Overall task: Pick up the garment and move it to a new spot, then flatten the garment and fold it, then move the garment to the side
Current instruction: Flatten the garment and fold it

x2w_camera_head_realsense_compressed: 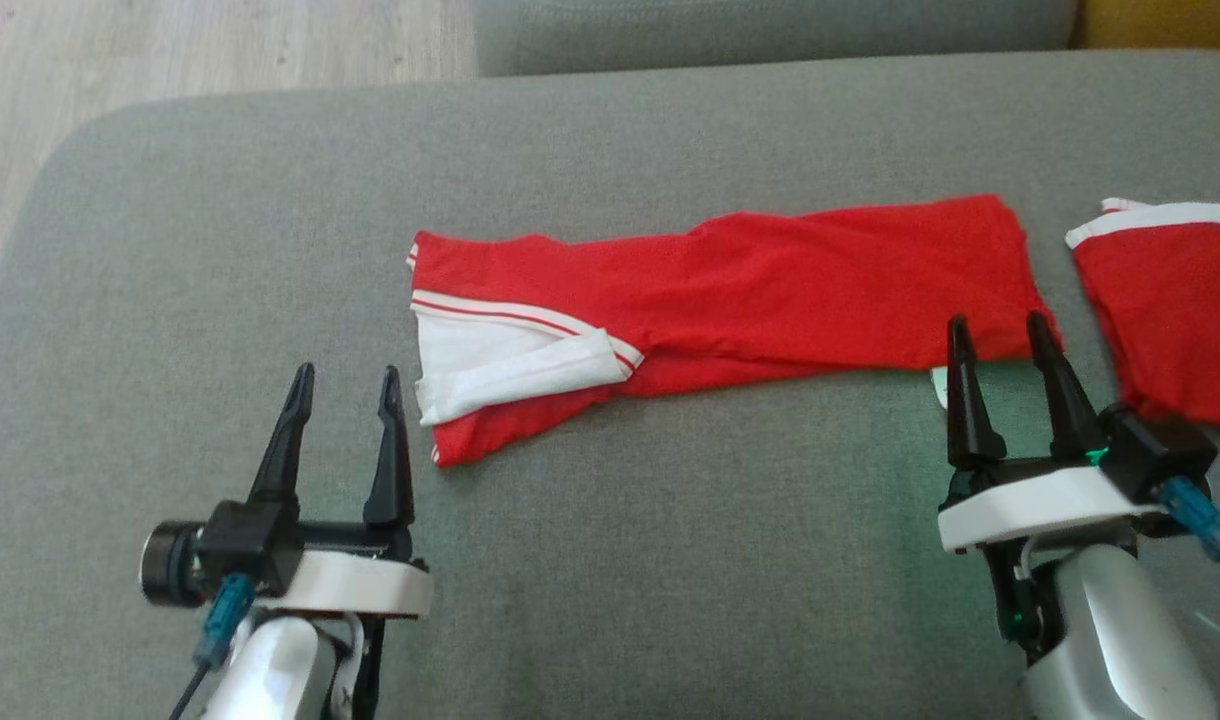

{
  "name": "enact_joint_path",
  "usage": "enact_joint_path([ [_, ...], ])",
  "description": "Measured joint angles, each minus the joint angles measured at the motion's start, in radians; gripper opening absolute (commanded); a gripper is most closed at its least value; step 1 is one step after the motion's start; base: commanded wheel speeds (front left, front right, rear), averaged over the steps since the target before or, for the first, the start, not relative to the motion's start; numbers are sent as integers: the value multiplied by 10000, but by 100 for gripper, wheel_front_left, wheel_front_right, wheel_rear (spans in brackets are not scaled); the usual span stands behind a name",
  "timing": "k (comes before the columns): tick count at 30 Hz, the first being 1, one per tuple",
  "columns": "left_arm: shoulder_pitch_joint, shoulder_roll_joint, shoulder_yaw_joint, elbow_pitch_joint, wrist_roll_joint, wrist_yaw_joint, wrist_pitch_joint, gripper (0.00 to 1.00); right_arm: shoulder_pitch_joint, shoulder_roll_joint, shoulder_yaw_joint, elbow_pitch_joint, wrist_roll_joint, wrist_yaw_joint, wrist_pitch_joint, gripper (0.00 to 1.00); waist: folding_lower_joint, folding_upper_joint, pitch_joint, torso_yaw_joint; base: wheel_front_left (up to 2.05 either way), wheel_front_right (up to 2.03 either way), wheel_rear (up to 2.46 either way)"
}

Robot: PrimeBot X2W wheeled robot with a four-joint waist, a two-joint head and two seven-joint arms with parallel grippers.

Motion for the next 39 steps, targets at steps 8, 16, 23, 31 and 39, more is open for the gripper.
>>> enact_joint_path([
  [8, -752, -468, 506, 73, 522, -732, 0, 100, -1383, 77, -1327, 970, -1202, 0, 447, 100, 3, 0, 854, 152, 0, 0, 0],
  [16, -1244, -840, 596, 297, 1058, -1204, 0, 100, -3253, 75, -3864, 3068, -2276, 0, 1120, 100, 3, 0, 1725, 501, 0, 0, 0],
  [23, -1558, -945, 901, 412, 1383, -1440, 0, 100, -3826, 82, -5064, 4648, -3421, 0, 1068, 100, 2, -1, 2031, 760, 0, 0, 0],
  [31, -1630, -1055, 1030, 470, 1611, -1615, 0, 100, -4855, -8, -5423, 6113, -3733, 0, 715, 0, 1, -1, 2076, 703, 0, 0, 0],
  [39, -1614, -1081, 1256, 616, 1791, -1781, 0, 100, -4792, -48, -5193, 6383, -3870, 0, 274, 0, 1, -1, 1610, 413, 0, 0, 0],
])
